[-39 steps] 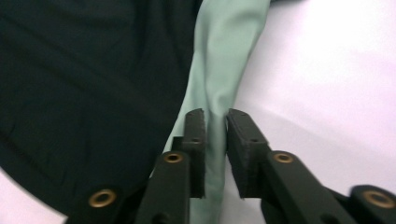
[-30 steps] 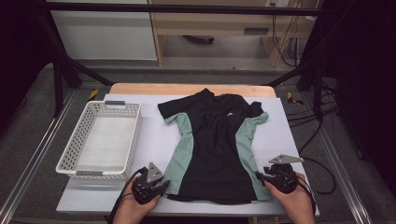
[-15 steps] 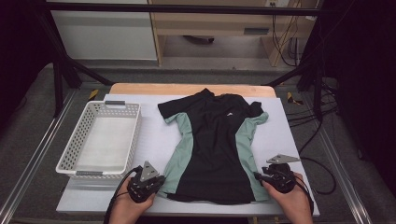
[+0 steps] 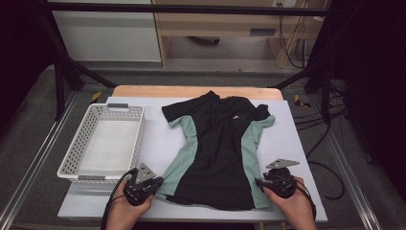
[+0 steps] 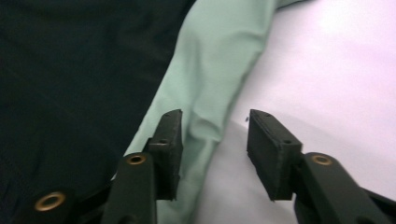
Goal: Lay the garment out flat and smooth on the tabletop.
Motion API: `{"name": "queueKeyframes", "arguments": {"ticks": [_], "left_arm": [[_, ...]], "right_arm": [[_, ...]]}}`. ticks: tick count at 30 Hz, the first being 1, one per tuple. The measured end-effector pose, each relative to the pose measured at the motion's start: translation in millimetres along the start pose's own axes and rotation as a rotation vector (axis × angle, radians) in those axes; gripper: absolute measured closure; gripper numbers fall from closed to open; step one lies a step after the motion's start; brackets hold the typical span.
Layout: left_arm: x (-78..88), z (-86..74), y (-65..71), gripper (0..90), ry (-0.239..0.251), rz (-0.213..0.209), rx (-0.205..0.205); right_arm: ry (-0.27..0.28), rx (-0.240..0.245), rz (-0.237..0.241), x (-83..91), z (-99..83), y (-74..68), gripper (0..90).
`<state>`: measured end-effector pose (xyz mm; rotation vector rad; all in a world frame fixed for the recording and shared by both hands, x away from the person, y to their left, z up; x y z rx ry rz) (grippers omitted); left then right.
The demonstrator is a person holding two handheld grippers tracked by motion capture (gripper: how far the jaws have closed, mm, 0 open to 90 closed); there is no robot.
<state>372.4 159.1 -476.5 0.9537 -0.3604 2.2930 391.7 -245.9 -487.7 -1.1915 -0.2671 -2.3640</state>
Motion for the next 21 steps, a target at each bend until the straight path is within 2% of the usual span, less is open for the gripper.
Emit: {"name": "queueKeyframes", "arguments": {"ticks": [2, 5, 7, 9, 11, 15, 17, 19, 21], "left_arm": [[0.0, -0.2, 0.2, 86.7, -0.001, -0.003, 0.000], [-0.1, -0.4, 2.0, 86.8, -0.007, -0.010, -0.006], [0.6, -0.3, 5.5, 86.9, -0.011, -0.021, -0.022], [1.7, -0.1, 9.8, 86.9, -0.008, -0.042, -0.026], [2.9, 0.1, 14.1, 87.0, -0.004, -0.061, -0.033], [3.0, 2.0, 26.7, 87.0, 0.017, -0.150, -0.015], [2.9, 3.3, 35.7, 87.0, 0.020, -0.188, -0.021], [3.3, 4.0, 43.5, 87.0, 0.022, -0.218, -0.022], [3.6, 3.2, 48.6, 87.1, 0.015, -0.225, -0.032]], "right_arm": [[-0.022, 0.012, 0.006, -1.8, -0.1, -2.1, 66.1], [-0.030, 0.031, 0.017, -2.1, 0.7, -4.5, 80.5], [-0.032, 0.038, 0.023, -1.1, 1.3, -6.2, 86.3], [-0.038, 0.071, 0.020, -0.4, 0.8, -7.9, 87.3], [-0.045, 0.082, 0.015, 3.4, 0.4, -7.0, 87.7], [-0.020, 0.060, -0.010, 17.5, -2.8, 2.4, 88.1], [-0.018, 0.060, -0.029, 24.7, -5.2, 6.8, 88.1], [-0.007, 0.043, -0.048, 33.9, -6.6, 12.5, 88.1], [0.002, 0.019, -0.047, 40.4, -8.4, 16.2, 87.9]]}}
Point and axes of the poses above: each handheld gripper's, and its own axes: x roughly backward along the jaws, z roughly out of its top, y roughly to its right, the point moved 3 cm from there along -x, roughly forward along the jaws, and after that the axes turned 1 degree about -y, right-handed, at the moved point
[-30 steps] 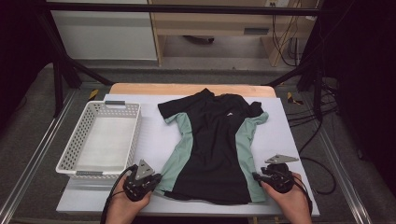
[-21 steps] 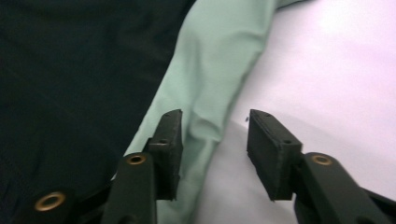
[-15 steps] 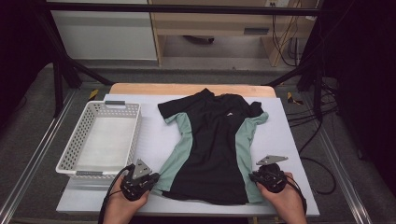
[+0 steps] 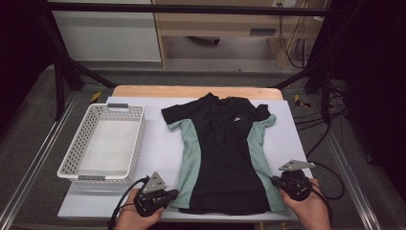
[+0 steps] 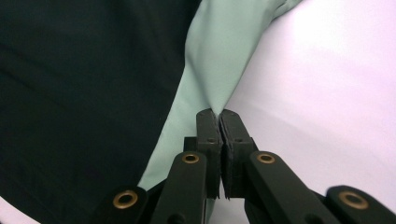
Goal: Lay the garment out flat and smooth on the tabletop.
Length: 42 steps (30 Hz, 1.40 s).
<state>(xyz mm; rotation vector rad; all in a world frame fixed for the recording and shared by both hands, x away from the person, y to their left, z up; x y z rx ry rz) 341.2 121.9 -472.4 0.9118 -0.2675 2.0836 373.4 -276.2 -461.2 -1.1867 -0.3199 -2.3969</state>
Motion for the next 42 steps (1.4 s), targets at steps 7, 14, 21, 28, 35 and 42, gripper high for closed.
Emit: {"name": "queueKeyframes", "arguments": {"ticks": [7, 14, 21, 28, 35, 42], "left_arm": [[-5.2, -8.3, -1.1, 87.0, -0.063, 0.048, -0.025], [-0.6, -20.3, -8.8, 86.9, -0.081, 0.092, -0.014], [2.8, -22.9, -21.9, 86.9, -0.094, 0.118, 0.013], [3.2, -24.1, -24.2, 86.8, -0.101, 0.120, 0.017], [2.5, -24.5, -23.6, 86.9, -0.108, 0.107, 0.014], [3.3, -24.8, -23.0, 86.9, -0.113, 0.084, 0.017]], "right_arm": [[0.064, -0.072, 0.035, -3.4, -4.6, 10.4, 70.1], [0.085, -0.140, -0.023, -15.7, -1.7, 21.5, 64.4], [0.022, -0.159, -0.053, -28.6, 0.8, 24.5, 68.6], [0.068, -0.124, -0.002, -29.8, 9.8, 10.5, 66.7], [0.027, -0.076, 0.003, -42.4, 13.4, 1.5, 63.5], [0.001, -0.058, 0.009, -47.4, 12.7, -0.7, 70.2]]}}
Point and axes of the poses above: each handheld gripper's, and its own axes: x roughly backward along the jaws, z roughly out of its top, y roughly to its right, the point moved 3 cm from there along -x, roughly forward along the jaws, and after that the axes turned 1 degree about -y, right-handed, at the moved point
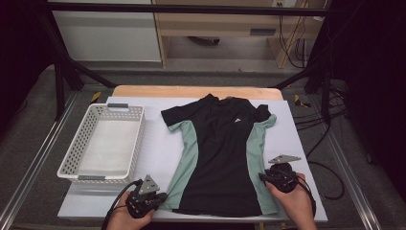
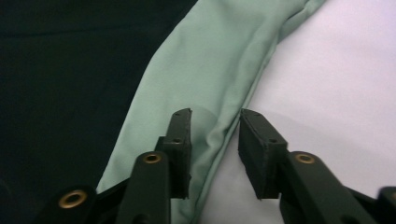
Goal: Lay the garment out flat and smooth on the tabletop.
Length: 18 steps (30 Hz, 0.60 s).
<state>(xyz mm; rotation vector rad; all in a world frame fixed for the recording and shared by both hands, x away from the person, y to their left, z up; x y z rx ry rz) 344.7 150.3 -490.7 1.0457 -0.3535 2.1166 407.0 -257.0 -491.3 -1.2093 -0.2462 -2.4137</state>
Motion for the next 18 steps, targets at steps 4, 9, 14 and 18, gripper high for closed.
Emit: {"name": "queueKeyframes", "arguments": {"ticks": [4, 9, 14, 18], "left_arm": [[0.9, 0.4, 0.1, 86.9, 0.004, -0.009, 0.005], [1.4, 0.1, 1.2, 86.9, 0.001, -0.014, 0.004], [2.6, 1.0, 5.1, 86.7, 0.004, -0.054, 0.001], [-0.6, 3.6, 9.9, 83.1, 0.015, -0.042, -0.024]], "right_arm": [[-0.012, 0.027, 0.019, 1.1, 0.0, -3.6, 86.9], [-0.020, 0.040, 0.019, 5.7, -2.3, -3.2, 88.3], [0.007, 0.026, 0.014, 21.6, -10.3, 1.5, 88.5], [0.003, 0.016, 0.034, 27.7, -17.9, 3.0, 87.8]]}}
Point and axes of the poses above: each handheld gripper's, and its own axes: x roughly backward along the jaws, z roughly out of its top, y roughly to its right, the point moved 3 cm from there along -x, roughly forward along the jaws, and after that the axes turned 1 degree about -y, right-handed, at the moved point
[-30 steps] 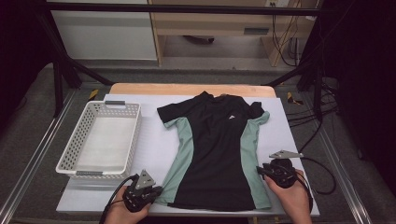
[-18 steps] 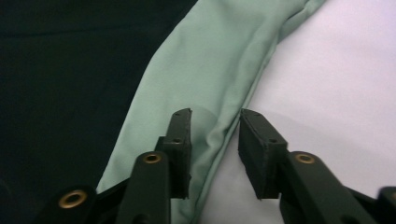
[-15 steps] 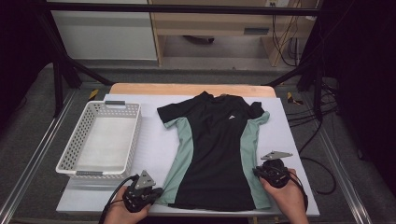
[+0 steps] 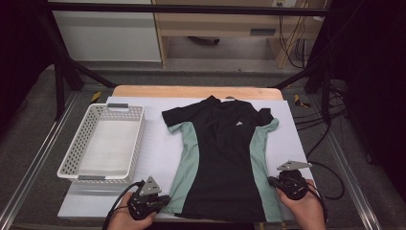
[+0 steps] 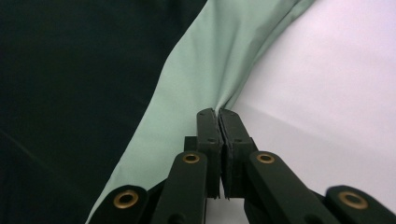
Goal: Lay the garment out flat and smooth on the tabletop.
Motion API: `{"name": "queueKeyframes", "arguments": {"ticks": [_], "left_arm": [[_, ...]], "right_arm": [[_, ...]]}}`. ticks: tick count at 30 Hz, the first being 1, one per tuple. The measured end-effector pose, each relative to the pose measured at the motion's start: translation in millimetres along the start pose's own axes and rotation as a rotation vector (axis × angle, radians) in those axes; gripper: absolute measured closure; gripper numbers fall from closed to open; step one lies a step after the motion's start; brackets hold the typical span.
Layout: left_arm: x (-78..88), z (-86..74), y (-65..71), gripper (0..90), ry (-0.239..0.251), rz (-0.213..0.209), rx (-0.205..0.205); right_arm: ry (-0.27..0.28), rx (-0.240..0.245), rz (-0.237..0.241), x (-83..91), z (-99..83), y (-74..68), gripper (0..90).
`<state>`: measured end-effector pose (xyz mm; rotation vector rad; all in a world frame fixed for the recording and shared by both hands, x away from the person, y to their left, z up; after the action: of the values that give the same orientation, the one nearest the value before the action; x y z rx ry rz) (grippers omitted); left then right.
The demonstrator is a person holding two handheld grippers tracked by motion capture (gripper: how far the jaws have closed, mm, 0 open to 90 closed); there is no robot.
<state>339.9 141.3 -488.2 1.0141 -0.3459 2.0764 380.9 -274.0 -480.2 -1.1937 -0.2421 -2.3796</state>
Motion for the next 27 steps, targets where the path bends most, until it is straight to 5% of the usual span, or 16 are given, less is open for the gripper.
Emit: {"name": "queueKeyframes", "arguments": {"ticks": [3, 8, 11, 14, 18, 23, 27], "left_arm": [[-2.4, 6.3, 4.2, 66.0, 0.042, 0.041, -0.036], [-3.0, 18.9, 3.7, 58.0, 0.136, 0.146, -0.060], [-9.5, 30.2, -3.9, 57.8, 0.173, 0.144, -0.038], [-17.5, 44.3, -7.0, 56.7, 0.182, 0.168, -0.059], [-29.0, 62.2, -17.3, 55.5, 0.168, 0.181, -0.077], [-50.7, 80.2, -37.8, 54.1, 0.137, 0.172, -0.060], [-63.7, 88.0, -54.9, 55.5, 0.149, 0.136, -0.019]], "right_arm": [[0.025, -0.024, 0.032, -2.2, -0.3, 2.9, 76.7], [0.073, -0.033, -0.010, -3.4, 6.1, 4.4, 61.8], [0.086, -0.026, -0.037, -5.7, 11.3, 3.2, 56.8], [0.095, -0.026, -0.070, -1.9, 18.8, 3.1, 55.4], [0.115, -0.048, -0.054, 3.6, 32.3, 6.8, 53.4], [0.069, -0.040, -0.036, -15.7, 50.7, 12.7, 45.9], [0.133, -0.074, -0.056, -28.9, 57.3, 20.0, 51.2]]}}
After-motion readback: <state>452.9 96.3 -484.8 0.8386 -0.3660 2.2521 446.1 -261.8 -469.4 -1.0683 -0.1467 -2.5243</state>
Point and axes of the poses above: each handheld gripper's, and its own axes: x roughly backward along the jaws, z roughly out of its top, y roughly to its right, the point moved 3 cm from there along -x, roughly forward along the jaws, and after that the axes turned 1 degree about -y, right-handed, at the moved point
